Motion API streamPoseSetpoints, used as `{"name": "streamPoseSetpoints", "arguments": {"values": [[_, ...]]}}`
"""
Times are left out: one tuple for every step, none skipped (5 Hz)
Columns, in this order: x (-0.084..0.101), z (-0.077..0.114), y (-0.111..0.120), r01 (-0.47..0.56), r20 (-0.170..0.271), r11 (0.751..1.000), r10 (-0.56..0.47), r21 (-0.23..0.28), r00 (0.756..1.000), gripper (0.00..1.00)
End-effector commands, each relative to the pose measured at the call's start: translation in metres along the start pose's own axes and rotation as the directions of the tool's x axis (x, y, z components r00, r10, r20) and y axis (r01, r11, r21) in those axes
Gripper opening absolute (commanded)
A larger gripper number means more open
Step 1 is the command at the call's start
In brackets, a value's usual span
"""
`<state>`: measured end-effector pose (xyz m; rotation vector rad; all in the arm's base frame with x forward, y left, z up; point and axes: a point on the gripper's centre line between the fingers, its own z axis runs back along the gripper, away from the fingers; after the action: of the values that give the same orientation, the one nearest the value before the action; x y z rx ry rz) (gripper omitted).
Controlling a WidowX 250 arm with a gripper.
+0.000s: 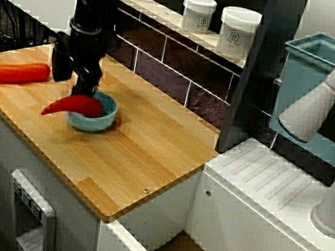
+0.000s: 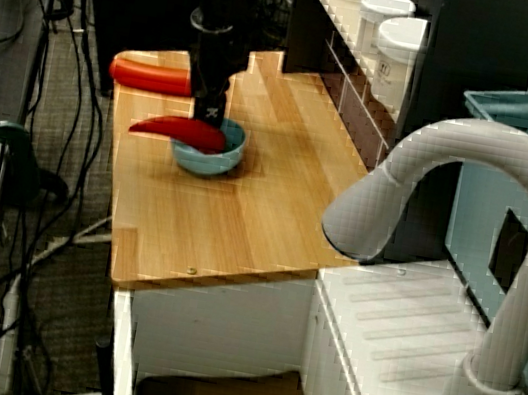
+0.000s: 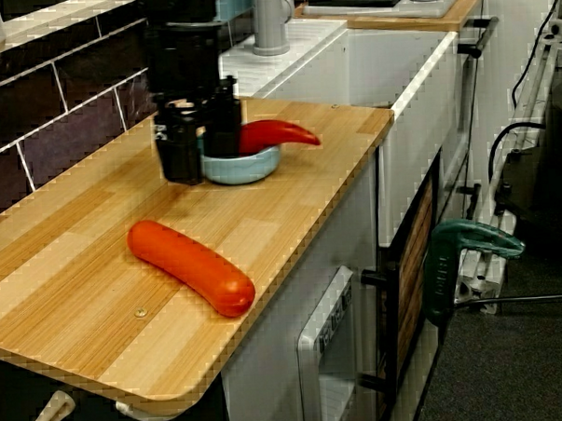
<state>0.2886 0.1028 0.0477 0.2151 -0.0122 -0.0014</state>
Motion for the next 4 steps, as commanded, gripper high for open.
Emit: {"name": "streamPoseSetpoints", "arguments": {"values": [[0.019,-0.011,0.042,-0.035,0.024,0.998,0.034,0.055,0.999,1.0],[0.023,-0.02,0.061,-0.075,0.023,0.994,0.073,0.075,0.997,1.0],[0.028,-0.023,0.074,-0.096,0.006,0.993,0.095,0.076,0.995,1.0],[0.031,-0.026,0.086,-0.116,-0.006,0.99,0.117,0.078,0.993,1.0]]}}
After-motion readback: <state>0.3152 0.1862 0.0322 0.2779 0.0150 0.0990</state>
